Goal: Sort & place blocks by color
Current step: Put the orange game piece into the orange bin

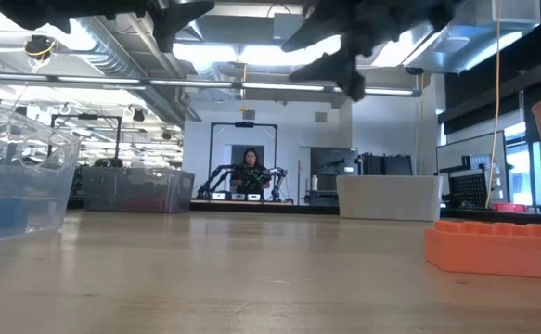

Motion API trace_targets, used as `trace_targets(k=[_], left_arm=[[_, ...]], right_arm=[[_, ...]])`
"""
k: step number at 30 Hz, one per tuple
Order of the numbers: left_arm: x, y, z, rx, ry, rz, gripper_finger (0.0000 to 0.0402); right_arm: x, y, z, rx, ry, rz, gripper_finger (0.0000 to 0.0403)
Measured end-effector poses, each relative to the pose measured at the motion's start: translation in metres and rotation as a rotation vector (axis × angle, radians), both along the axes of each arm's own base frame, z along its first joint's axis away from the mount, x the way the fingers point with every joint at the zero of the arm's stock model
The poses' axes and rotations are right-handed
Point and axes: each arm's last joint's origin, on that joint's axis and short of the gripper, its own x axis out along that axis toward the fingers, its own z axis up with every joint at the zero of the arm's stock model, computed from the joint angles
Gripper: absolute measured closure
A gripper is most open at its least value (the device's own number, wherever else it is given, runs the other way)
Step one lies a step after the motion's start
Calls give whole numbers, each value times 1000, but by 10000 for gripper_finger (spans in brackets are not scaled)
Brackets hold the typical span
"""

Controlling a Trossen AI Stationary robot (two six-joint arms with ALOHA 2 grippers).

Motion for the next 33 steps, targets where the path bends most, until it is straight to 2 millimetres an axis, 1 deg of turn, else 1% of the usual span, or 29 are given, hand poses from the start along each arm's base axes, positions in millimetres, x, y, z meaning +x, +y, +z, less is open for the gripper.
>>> trace_targets(k=[4, 6, 8, 11, 14, 17, 19, 22, 26, 30, 33], left_arm=[[0, 0, 0, -1, 2, 0, 107], [0, 0, 0, -1, 2, 1, 107], [0, 0, 0, -4, 2, 14, 107], [0, 0, 0, -14, 1, 9, 107], [0, -1, 0, -51, 1, -36, 107], [0, -1, 0, -66, 2, -50, 107], [0, -1, 0, -67, 2, -50, 107], [0, 0, 0, -77, -1, -12, 107], [0, 1, 0, -84, -3, 13, 107], [0, -1, 0, -74, -2, -61, 107], [0, -3, 1, -129, -3, -134, 107]], right_arm=[[17, -2, -17, 86, -30, -139, 212], [24, -2, -26, 122, -29, -158, 212], [30, -1, -33, 159, -30, -142, 212], [32, 3, -39, 205, -9, -17, 212], [28, 8, -39, 257, 46, 178, 212], [21, 17, -33, 282, 72, 304, 212], [17, 24, -33, 287, 97, 369, 212], [14, 34, -36, 296, 138, 395, 212], [13, 46, -35, 288, 136, 390, 212], [14, 52, -32, 287, 102, 389, 212], [15, 52, -31, 279, 83, 368, 212]])
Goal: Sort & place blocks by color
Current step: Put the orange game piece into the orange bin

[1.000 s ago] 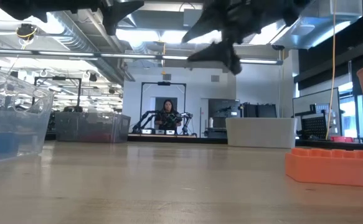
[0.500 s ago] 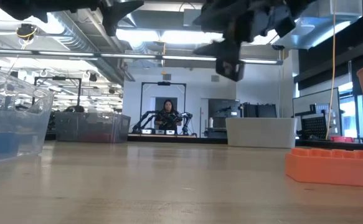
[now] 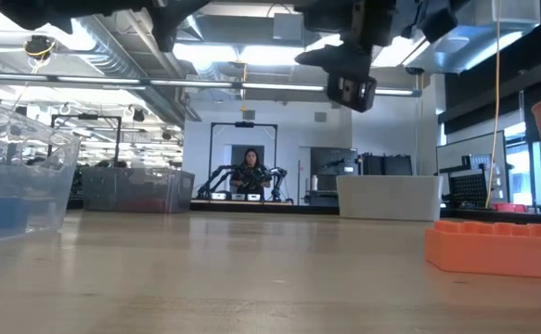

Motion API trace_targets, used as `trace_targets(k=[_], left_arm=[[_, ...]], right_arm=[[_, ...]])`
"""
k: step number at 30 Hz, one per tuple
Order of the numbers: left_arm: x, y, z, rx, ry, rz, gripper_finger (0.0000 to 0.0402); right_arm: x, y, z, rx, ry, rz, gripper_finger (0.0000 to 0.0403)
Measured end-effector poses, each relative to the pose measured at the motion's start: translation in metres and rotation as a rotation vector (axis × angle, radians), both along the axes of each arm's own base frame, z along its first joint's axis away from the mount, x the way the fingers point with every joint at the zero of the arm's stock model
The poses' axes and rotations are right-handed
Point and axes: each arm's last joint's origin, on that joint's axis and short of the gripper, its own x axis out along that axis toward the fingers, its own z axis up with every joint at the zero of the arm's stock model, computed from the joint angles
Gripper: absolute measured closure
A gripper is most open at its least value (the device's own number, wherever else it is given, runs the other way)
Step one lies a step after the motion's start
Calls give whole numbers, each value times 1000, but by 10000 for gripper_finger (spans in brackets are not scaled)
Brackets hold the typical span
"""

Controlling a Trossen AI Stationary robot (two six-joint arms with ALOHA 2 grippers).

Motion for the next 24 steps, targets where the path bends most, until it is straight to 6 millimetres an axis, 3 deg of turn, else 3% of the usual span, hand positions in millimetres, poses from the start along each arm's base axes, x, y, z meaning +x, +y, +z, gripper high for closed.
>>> trace_targets(k=[5, 9, 13, 18, 24], left_arm=[[0, -5, 0, -63, 8, -70, 107], [1, -10, 0, -65, 9, -98, 107], [1, -17, 0, -69, 9, -103, 108], [1, -24, -1, 6, 8, -86, 108], [1, -24, -1, 55, 4, -35, 108]], right_arm=[[5, -2, 7, 35, -57, -110, 212], [8, -1, 16, 56, -130, -89, 212], [16, 6, 32, 56, -33, -12, 212], [30, 36, 54, -146, 108, 86, 212], [36, 78, 43, -314, 288, 111, 212]])
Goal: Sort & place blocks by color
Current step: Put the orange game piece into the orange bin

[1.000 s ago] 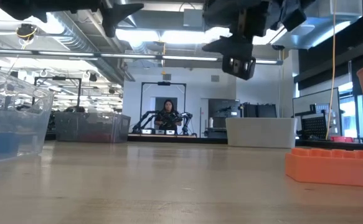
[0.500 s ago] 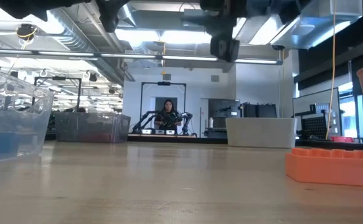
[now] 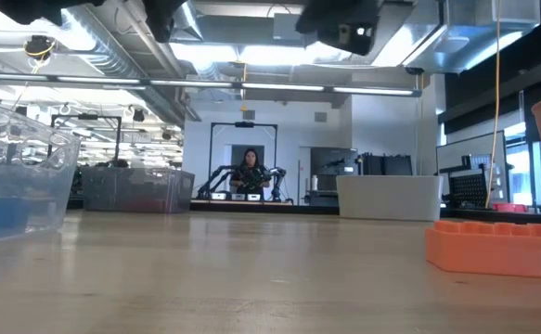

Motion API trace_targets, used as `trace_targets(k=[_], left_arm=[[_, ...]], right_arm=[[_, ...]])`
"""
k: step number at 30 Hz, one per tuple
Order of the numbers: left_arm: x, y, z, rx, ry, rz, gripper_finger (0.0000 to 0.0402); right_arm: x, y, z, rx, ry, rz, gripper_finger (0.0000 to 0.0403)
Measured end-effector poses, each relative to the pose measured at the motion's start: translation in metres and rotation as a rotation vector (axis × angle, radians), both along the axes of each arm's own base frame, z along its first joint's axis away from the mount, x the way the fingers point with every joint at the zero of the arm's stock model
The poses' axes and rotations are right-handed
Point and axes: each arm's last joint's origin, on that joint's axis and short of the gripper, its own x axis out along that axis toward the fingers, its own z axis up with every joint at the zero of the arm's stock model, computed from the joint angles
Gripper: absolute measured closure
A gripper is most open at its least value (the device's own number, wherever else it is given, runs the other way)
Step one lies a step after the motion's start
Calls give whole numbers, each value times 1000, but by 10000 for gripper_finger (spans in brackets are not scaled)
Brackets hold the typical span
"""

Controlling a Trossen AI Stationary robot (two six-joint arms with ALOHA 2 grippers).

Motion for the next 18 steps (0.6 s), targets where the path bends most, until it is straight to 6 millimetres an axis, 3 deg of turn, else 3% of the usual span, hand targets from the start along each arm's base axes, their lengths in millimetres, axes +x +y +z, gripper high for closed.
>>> trace_targets(k=[7, 11, 18], left_arm=[[0, 0, 0, 26, -4, 10, 108], [0, 0, 0, 27, -3, 12, 108], [1, 0, -2, 28, 22, 10, 108]], right_arm=[[-11, 41, -34, -68, 174, 83, 212], [-16, 48, -59, -156, 295, 35, 212], [-14, 59, -92, -159, 402, 81, 212]])
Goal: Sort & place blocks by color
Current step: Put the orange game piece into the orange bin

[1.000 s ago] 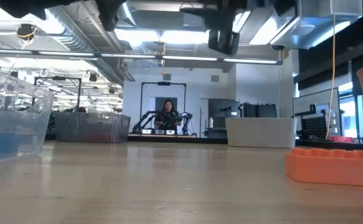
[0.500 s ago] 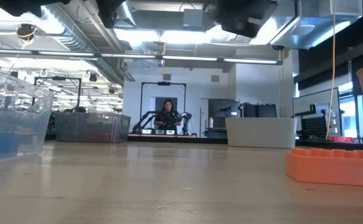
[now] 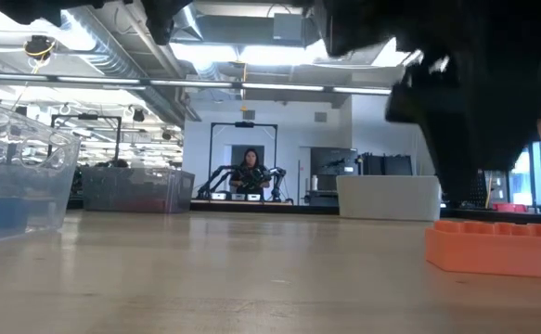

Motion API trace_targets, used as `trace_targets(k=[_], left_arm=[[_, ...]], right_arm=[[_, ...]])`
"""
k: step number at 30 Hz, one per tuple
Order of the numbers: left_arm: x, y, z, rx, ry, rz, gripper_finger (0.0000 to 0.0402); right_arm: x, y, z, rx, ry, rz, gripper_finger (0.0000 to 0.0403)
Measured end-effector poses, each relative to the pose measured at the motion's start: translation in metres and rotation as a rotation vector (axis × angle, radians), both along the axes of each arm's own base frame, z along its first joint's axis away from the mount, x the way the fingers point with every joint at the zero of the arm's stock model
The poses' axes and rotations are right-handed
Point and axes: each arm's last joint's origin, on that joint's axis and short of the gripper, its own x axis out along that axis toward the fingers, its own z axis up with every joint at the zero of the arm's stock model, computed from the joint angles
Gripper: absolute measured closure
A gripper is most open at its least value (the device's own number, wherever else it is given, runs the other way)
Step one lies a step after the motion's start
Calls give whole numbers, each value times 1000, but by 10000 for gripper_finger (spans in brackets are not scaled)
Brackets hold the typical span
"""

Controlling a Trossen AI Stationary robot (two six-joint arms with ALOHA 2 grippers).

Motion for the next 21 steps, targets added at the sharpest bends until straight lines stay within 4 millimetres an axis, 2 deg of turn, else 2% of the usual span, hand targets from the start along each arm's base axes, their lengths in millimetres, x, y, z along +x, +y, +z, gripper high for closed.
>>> trace_targets(k=[5, 10, 13, 17, 21], left_arm=[[0, 0, 0, 1, 0, -4, 108], [0, 0, 0, 1, -1, -4, 108], [0, 0, 0, 1, 0, -5, 108], [0, 0, 0, 1, 0, -5, 108], [0, 0, 0, 0, 4, 1, 108]], right_arm=[[2, 0, -15, -54, 35, -36, 212], [2, 1, -19, -53, 51, -84, 212], [1, 1, -15, -45, 49, -81, 212], [-4, 0, 1, -34, 21, -47, 218], [-14, 0, 0, -103, 75, 9, 227]])
